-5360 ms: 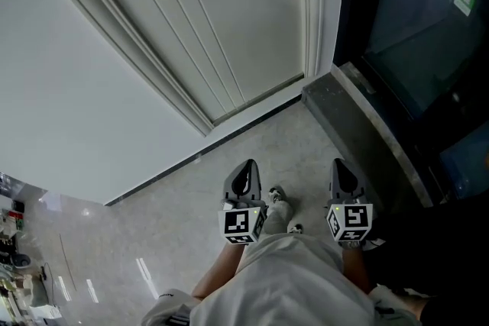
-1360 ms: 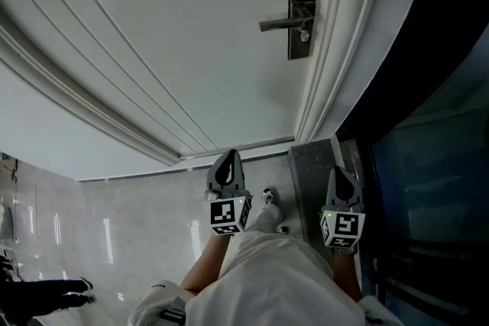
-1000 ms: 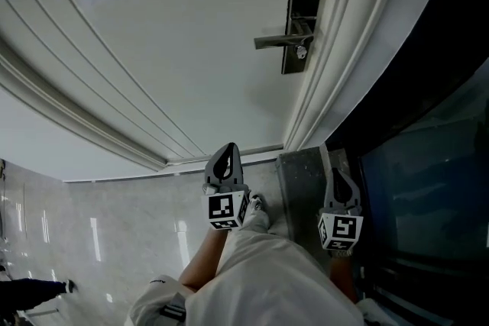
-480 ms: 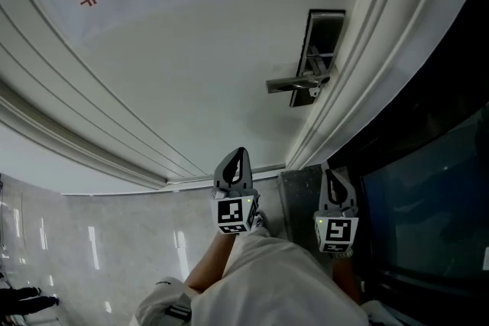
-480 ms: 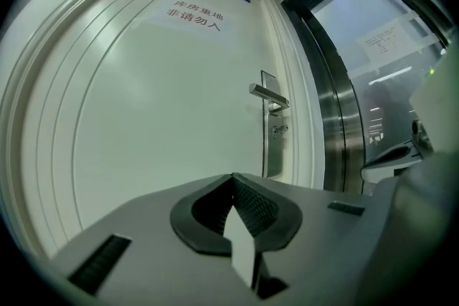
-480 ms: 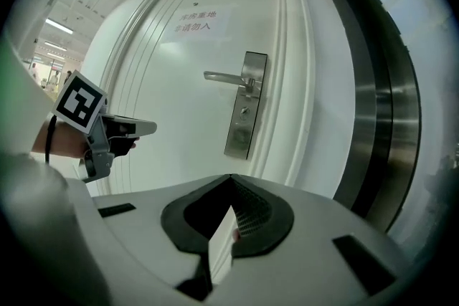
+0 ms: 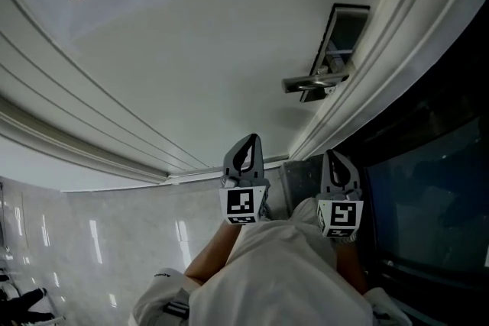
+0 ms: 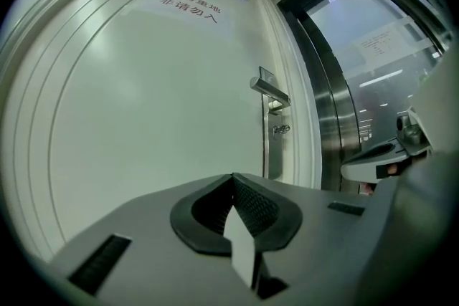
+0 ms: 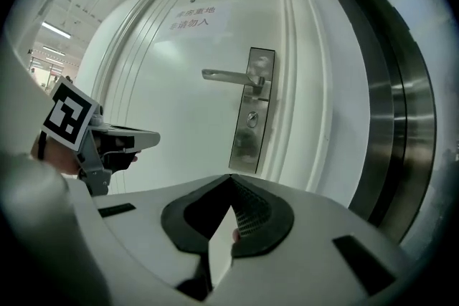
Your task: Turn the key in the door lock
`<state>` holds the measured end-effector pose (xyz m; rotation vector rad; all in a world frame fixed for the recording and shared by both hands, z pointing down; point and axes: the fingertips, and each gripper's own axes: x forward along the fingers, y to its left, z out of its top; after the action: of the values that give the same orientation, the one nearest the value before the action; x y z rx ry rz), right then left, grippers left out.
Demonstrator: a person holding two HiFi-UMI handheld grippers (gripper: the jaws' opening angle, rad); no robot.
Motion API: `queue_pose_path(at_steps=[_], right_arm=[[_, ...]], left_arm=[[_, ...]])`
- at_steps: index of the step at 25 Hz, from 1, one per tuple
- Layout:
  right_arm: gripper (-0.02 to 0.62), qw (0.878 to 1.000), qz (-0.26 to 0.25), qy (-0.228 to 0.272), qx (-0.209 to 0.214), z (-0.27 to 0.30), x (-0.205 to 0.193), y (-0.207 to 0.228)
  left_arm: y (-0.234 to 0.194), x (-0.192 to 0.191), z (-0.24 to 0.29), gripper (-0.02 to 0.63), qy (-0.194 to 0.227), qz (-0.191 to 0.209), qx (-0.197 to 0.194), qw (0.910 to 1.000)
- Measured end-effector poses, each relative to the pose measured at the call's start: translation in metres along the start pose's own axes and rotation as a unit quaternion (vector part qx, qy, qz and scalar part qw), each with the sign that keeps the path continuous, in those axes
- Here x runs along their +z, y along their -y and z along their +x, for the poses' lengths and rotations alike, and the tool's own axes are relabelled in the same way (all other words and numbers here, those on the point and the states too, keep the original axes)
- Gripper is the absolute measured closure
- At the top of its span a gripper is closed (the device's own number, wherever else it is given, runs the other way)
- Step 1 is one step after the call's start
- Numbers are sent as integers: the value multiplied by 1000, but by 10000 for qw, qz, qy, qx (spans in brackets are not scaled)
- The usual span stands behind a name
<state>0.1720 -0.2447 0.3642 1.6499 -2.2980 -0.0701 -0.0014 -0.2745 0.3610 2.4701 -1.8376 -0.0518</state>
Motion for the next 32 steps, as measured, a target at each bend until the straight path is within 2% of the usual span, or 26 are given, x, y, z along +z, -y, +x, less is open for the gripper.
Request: queue_pose_path(at_steps=[8, 12, 18, 21, 28, 30, 32], right_arm=[[601, 9971, -674, 335, -57, 13, 40, 7], [601, 9848, -1692, 364, -150, 18, 56, 14], [601, 9397, -3402, 235, -268, 40, 69, 24], [601, 9166, -3986, 135, -265, 51, 77, 26], [601, 8533, -5210, 86, -164, 69, 91, 14], [601, 8432, -5374, -74, -125, 73, 89, 17], [507, 8376, -5455, -303, -60, 78, 84, 22]], left_arm=[[-7, 16, 13, 600, 200, 51, 4, 9998], [4, 20, 17, 600, 181, 25, -94, 9998], [9, 22, 27, 600, 74, 79, -96, 9999], [9, 29, 27, 600, 104, 130, -49, 9998], [2, 30, 25, 600, 122, 278, 47, 9995], [2, 30, 23, 600, 120, 279, 66, 9995], [2, 31, 22, 600, 139, 278, 85, 9995]])
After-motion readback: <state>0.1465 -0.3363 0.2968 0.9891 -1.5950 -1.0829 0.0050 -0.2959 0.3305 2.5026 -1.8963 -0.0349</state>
